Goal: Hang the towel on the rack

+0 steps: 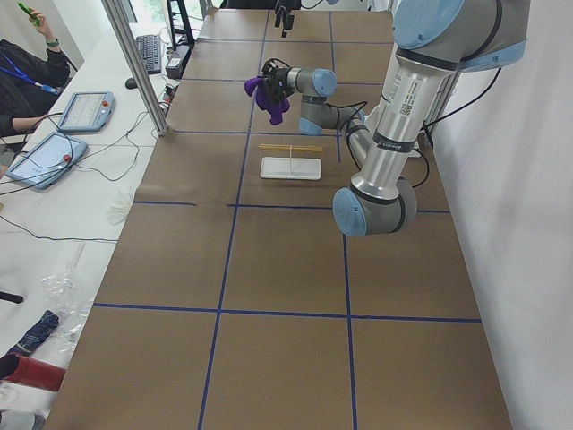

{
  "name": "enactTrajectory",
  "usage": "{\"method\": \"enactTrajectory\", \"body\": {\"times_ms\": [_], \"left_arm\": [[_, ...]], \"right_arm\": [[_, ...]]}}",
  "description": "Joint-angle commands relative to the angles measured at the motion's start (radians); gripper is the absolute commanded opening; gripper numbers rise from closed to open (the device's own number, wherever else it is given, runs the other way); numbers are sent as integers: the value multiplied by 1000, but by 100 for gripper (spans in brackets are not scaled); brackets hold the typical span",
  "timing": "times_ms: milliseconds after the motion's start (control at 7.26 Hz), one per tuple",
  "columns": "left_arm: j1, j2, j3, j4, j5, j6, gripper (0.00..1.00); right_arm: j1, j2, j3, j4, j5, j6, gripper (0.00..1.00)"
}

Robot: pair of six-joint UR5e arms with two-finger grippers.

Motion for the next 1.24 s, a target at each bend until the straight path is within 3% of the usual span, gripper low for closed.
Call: {"method": "enactTrajectory", "body": {"times_ms": [0, 275, 551, 1102], "left_arm": [[117, 36, -148, 297, 237, 97, 0], [162, 45, -195, 522, 314, 102, 0], [206, 71, -194, 561, 375, 102, 0], [202, 246, -235, 561, 440, 98, 0]], "right_arm": [[6, -5, -10, -1, 3, 2, 100], [7, -11, -18, 1, 1, 2, 100], [6, -6, -30, 3, 1, 2, 100], [4, 3, -38, 4, 1, 2, 100]]}}
